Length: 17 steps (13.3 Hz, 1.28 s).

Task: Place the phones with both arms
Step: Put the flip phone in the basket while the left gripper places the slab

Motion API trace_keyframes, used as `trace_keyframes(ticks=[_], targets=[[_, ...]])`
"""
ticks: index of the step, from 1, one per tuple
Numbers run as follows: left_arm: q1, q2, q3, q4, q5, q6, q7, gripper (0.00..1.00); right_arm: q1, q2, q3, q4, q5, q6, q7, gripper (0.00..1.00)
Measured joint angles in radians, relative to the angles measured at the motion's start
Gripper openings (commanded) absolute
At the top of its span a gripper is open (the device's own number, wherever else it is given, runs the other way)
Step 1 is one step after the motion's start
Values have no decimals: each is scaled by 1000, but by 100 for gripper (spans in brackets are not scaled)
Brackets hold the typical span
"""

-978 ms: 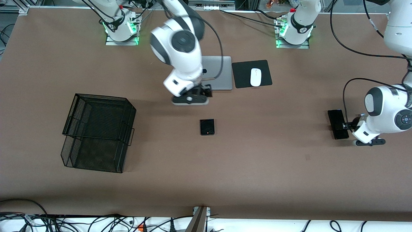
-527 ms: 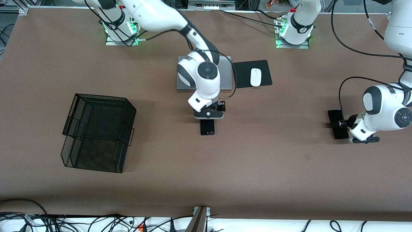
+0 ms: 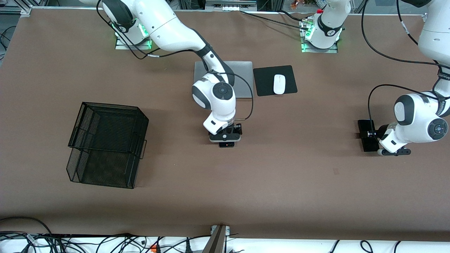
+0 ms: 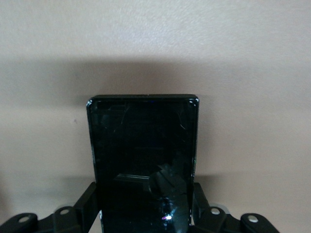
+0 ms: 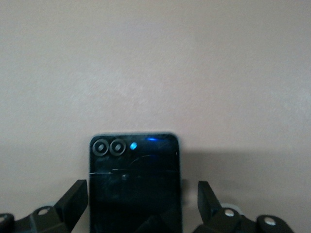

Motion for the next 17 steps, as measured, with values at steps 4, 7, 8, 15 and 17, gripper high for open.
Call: trace_keyframes(ticks=[4,7,8,15,17], targets=[[-2,-7,-56,79,0,-175,30,19,-3,10,1,0,0,9,-2,99],[-25,-29,-133,249,-1,-427,29,25,-2,15,2,2,0,13,-2,38],[-46,-38,-146,294,-2,-484,29,24,-2,14,2,6,0,11,-3,15],[-239,-52,-156,421,-106,-576,-28,27,-30,-45,-5,64,8,-189,-51,0],[-265,-52,-156,435,-147,-577,-71,26,-92,-155,-10,67,62,-359,-184,0]])
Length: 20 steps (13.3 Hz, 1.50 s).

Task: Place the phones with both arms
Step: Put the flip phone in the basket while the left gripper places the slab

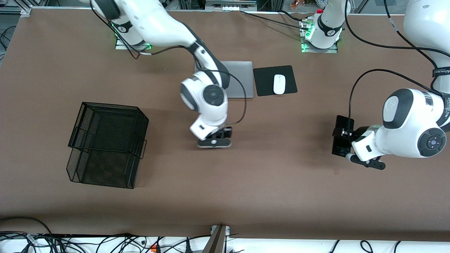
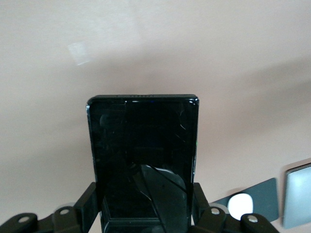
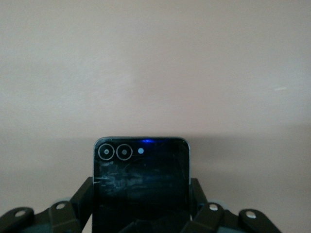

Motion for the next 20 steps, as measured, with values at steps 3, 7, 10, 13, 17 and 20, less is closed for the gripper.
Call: trace_keyframes(ticks=[3,7,10,13,17,20], targets=[[-87,2,-3,13,-66,2,-78,26,-131,-191,-17,-68,46,-207,-182,0],[-374,86,-5,15,-74,214,-415,26,-213,-458,-174,-388,50,-196,-450,0],[-550,224,1,12,-74,508,-590,37,-218,-574,-355,-657,52,-24,-646,0],[-629,314,7,14,-74,714,-696,100,-240,-566,-432,-799,58,117,-703,0],[-634,288,29,28,-68,615,-713,100,-252,-506,-430,-808,117,140,-701,100],[-626,175,106,60,43,267,-713,100,-262,-495,-431,-781,121,140,-701,100]])
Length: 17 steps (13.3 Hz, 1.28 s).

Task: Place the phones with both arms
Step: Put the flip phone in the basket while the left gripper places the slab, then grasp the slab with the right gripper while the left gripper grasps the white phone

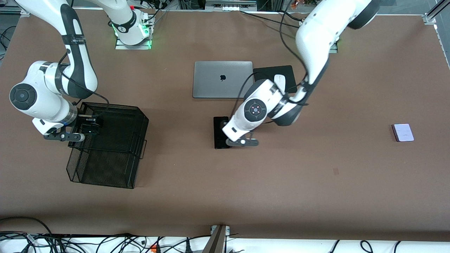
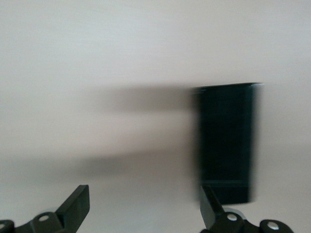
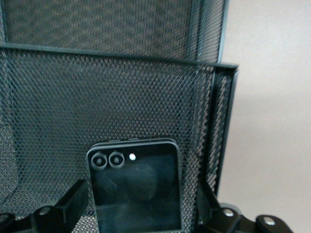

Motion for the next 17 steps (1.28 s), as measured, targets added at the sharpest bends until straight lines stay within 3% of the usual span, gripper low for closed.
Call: trace_keyframes(ticks=[2,4,7,10,12,17], targets=[[6,-98,67,1,144,-289,0,100,0,-1,2,50,0,-34,0,100],[13,-144,133,-3,321,-505,7,100,6,-3,15,161,0,-151,-1,100],[97,-148,186,-20,397,-596,63,100,66,-9,45,331,5,-308,29,100],[326,-126,191,-47,399,-582,244,100,219,-7,57,387,8,-350,159,100],[484,-89,192,-67,400,-484,363,100,326,16,79,399,16,-348,277,100],[747,-46,190,-137,401,-162,612,100,464,254,228,628,19,-304,598,100]])
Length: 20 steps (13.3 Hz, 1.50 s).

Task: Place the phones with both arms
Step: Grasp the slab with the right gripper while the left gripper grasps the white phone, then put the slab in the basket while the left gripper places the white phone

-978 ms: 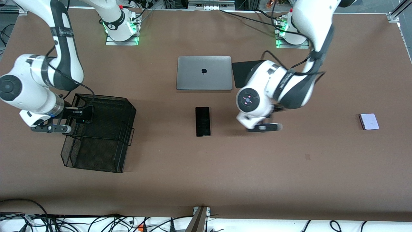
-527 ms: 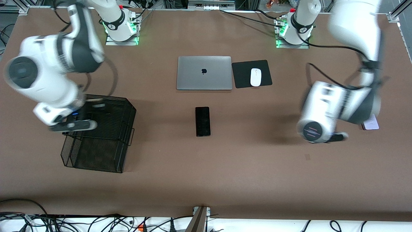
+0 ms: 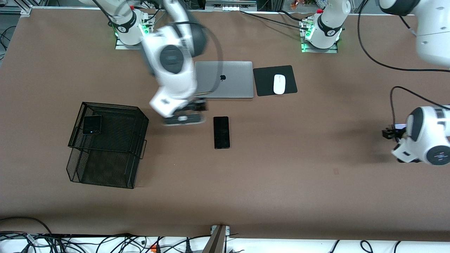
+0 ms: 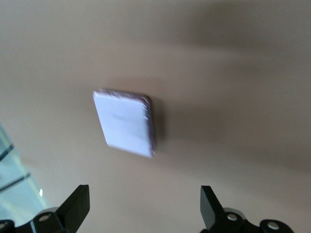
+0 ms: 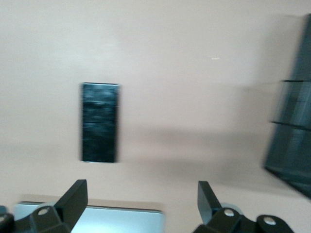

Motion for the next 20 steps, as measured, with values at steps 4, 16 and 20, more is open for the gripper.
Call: trace_keyframes(ticks=[4,16,20], targets=[[168,5,-16,-70,-106,216,203,100,-2,153,62,52,6,126,40,100],[245,69,-27,-91,-233,335,368,44,-17,359,103,26,27,424,26,100],[246,65,-32,-85,-233,315,421,15,-24,360,103,9,30,455,26,0]])
